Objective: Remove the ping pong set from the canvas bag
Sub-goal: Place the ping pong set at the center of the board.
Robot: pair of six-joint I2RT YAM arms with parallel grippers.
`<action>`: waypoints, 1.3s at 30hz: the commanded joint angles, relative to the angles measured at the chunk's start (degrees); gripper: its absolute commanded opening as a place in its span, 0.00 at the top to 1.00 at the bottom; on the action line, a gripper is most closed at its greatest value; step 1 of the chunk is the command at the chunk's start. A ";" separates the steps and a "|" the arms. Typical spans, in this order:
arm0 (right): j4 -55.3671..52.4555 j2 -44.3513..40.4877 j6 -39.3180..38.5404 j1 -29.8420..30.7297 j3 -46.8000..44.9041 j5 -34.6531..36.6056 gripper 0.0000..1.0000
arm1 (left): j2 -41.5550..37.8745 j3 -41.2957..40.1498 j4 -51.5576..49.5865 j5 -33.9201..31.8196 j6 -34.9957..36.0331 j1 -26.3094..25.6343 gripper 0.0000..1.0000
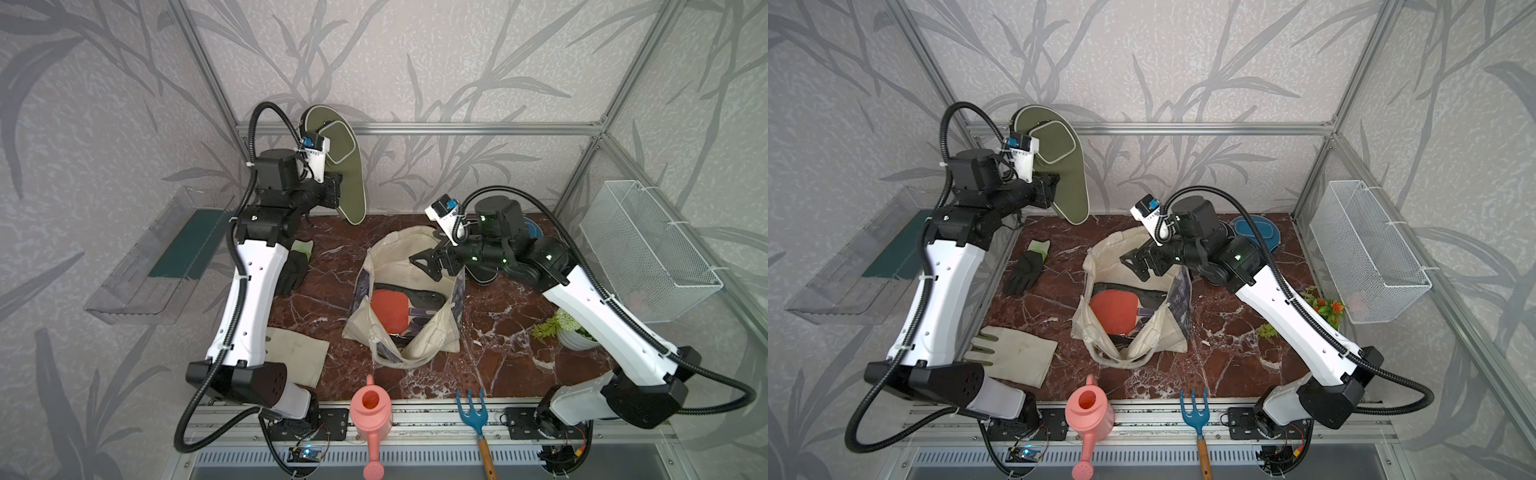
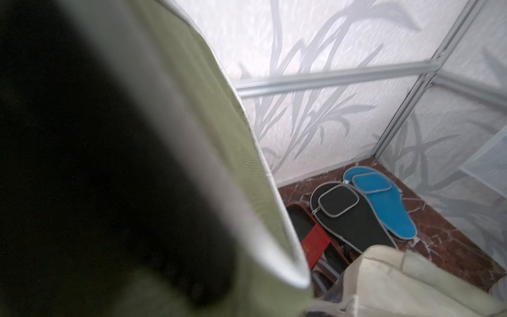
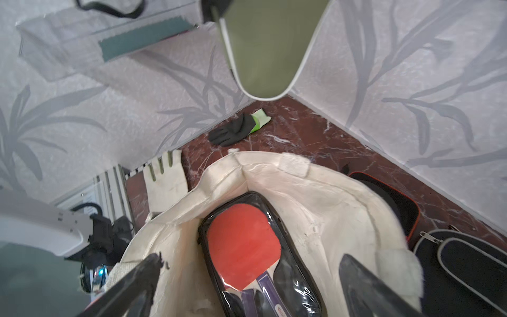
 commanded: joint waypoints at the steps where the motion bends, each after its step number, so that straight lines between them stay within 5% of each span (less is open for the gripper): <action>1: -2.77 4.04 -3.68 1.68 1.55 0.56 0.01 | 2.61 0.26 -4.86 -2.27 3.82 -0.02 1.00; 9: -1.45 8.27 -1.76 1.92 -1.34 1.75 0.01 | 9.46 -3.53 -3.79 -4.10 5.16 0.58 1.00; 22: 0.60 4.88 0.14 0.53 -11.07 2.07 0.01 | 14.88 -16.12 2.34 1.33 1.43 1.37 1.00; 39: 0.45 3.36 0.56 -1.16 -13.73 1.91 0.01 | 24.70 -19.75 6.68 10.67 -0.08 3.75 1.00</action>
